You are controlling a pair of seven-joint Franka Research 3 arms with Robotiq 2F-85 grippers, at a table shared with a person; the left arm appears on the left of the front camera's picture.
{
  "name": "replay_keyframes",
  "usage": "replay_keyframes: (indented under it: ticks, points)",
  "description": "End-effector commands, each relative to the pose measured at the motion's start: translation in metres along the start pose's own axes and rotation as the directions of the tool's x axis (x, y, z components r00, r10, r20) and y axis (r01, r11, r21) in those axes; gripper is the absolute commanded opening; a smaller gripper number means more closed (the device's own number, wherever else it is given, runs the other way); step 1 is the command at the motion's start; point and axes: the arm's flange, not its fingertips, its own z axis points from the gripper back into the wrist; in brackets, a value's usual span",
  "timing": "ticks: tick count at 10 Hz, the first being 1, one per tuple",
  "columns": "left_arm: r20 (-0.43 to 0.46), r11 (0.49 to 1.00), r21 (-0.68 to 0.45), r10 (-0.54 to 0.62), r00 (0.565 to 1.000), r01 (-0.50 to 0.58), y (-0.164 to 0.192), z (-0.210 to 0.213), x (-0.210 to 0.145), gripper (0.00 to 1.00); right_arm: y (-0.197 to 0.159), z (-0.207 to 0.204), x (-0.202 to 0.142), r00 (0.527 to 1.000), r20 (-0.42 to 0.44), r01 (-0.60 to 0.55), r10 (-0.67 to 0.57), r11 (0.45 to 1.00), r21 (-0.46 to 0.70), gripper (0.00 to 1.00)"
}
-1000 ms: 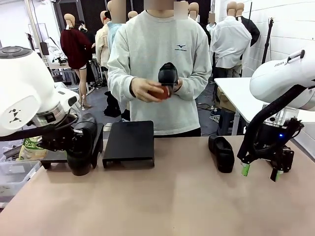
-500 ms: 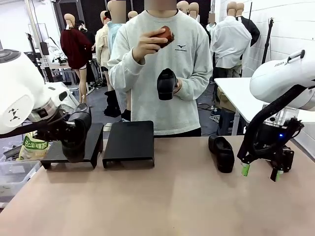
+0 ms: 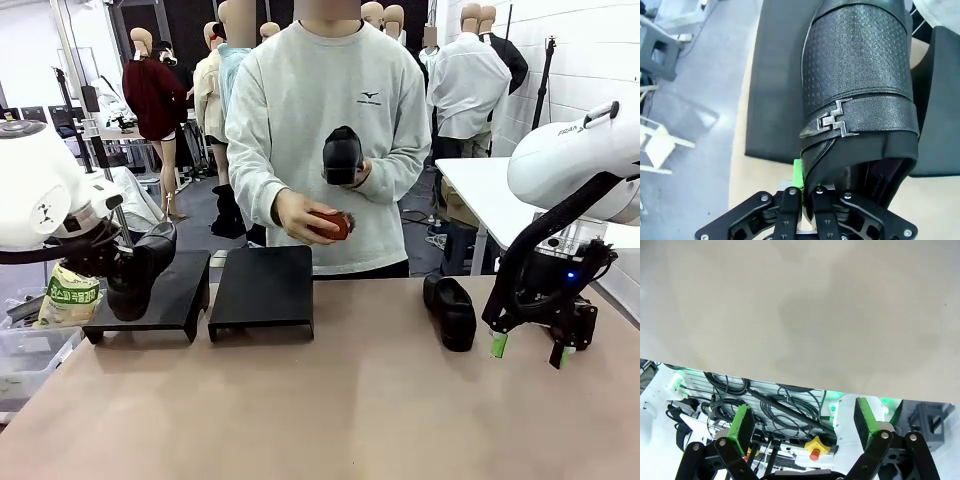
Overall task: Organize the shoes by placing them on the stand.
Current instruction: Place the Shoe from the middle of the table onto the Shoes Stand.
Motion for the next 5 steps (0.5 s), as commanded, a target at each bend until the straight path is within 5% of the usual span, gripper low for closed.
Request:
replay_keyframes:
  ticks: [1,5]
  points:
    - [0.02,1.0,-0.007,-0.01,1.0,0.01,0.015,0.005,0.019,0.0,-0.002,0.002,0.0,1.0,-0.009,-0.01,0.009,1.0,-0.022,1.0]
    - [-0.034,0.998,-0.035,0.044,0.998,-0.045,0.036,-0.023,0.028,0.0,-0.002,0.002,0.0,1.0,-0.009,-0.01,0.009,1.0,-0.022,1.0]
